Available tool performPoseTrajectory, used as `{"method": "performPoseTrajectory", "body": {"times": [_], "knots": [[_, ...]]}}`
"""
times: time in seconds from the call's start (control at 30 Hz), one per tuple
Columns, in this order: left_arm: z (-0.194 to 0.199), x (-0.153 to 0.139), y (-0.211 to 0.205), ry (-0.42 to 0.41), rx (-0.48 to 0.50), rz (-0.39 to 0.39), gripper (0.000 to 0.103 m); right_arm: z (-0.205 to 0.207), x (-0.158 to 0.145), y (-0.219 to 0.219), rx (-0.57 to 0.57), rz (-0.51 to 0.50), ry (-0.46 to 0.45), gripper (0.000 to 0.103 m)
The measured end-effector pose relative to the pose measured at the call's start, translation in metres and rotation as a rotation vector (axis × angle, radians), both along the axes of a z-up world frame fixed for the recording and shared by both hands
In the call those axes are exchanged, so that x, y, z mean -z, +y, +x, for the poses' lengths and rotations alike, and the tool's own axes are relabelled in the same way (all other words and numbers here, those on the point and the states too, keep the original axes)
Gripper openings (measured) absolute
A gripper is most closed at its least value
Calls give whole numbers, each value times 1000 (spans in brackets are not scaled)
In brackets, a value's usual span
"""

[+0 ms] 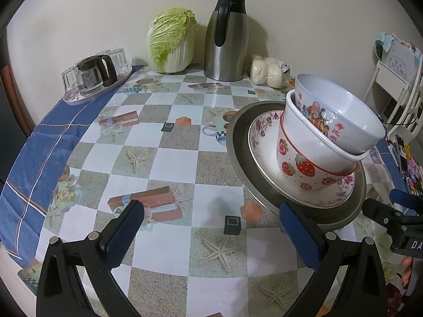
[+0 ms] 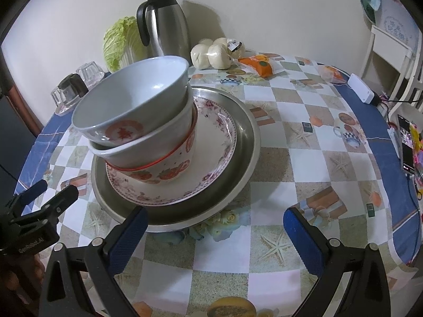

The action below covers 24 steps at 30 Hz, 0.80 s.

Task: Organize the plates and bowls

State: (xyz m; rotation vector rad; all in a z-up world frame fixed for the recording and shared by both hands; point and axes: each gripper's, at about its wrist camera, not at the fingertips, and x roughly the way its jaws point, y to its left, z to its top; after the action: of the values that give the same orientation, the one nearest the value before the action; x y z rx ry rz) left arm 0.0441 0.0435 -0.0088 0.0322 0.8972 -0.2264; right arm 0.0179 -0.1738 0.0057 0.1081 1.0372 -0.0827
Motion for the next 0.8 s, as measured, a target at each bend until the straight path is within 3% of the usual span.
{"method": "performPoseTrajectory", "body": {"times": [0.33, 0.8], "knots": [[-1, -4, 2, -13, -25, -4, 102, 0, 1, -1, -4, 7, 17, 103], [-6, -3, -11, -26, -11, 56, 102, 1, 3, -5, -4, 26, 36, 103]]}}
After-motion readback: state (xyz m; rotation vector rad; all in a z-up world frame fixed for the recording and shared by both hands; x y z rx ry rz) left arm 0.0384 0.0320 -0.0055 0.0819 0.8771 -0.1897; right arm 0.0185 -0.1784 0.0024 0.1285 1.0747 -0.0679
